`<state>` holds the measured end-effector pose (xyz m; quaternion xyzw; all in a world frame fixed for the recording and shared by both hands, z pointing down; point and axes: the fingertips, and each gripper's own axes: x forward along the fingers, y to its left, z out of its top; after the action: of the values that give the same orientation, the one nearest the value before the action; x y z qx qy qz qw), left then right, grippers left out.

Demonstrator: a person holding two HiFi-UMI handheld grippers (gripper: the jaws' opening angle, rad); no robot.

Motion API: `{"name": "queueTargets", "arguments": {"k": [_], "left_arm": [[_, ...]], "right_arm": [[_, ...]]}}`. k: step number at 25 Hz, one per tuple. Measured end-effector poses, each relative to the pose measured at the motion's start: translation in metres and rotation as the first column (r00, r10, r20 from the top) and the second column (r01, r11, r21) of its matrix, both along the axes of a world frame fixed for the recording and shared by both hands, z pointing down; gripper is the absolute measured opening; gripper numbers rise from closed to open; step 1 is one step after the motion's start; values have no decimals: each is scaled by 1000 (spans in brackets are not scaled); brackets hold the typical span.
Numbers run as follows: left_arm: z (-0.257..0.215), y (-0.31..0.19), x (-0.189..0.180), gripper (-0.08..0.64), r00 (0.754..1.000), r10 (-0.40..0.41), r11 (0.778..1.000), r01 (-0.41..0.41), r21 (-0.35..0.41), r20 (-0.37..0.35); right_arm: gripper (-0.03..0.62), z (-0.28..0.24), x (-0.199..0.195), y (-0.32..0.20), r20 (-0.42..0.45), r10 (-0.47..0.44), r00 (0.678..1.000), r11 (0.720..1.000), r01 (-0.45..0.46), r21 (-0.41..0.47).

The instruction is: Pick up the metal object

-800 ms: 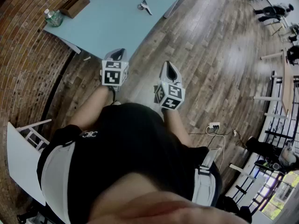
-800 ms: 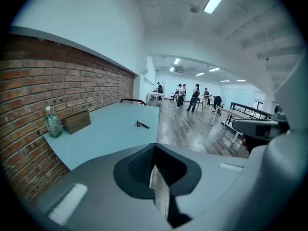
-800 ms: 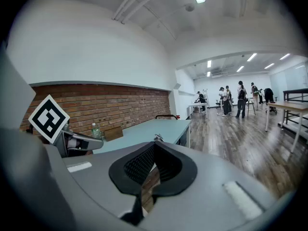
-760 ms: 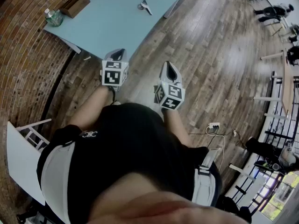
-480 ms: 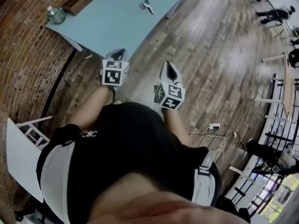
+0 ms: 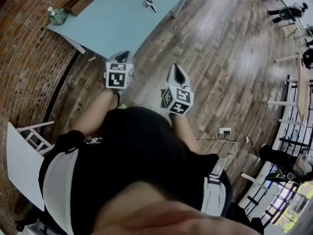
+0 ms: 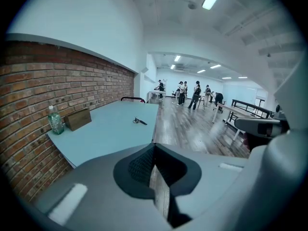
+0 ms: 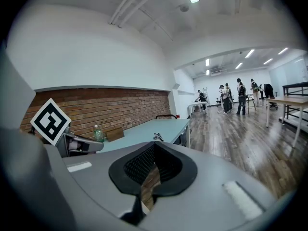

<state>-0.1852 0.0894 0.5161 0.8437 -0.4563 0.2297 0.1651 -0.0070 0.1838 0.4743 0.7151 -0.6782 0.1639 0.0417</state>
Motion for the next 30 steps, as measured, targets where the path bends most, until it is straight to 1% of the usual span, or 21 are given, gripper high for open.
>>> {"name": "queueTargets", "arguments": {"k": [4, 10, 14, 17, 23, 30], "left_arm": [[1, 5, 17, 0, 1000, -8, 1000, 8, -1, -1], [4, 14, 50, 0, 1000, -28, 1000, 28, 0, -5], [4, 19, 67, 0, 1000, -28, 1000, 28, 2, 1], [2, 14, 73, 0, 1000, -27, 1000, 27, 6, 8], [5, -4, 82, 0, 999, -35, 999, 35, 5, 10], [17, -51, 103, 0, 999, -29, 999, 29, -16, -13]], "right_arm": [[14, 2, 16, 11, -10, -9, 1000, 1000, 9, -3], [14, 9, 55, 30, -19, -12, 1000, 1000, 11, -13], [14, 16, 77, 37, -3, 8, 1000, 1000, -8, -15], [14, 17, 82, 37, 7, 11, 1000, 1000, -11, -10], [14, 22, 93, 23, 8, 9, 1000, 1000, -9, -16], [14, 23, 110, -19, -25, 7, 1000, 1000, -8, -26]]}}
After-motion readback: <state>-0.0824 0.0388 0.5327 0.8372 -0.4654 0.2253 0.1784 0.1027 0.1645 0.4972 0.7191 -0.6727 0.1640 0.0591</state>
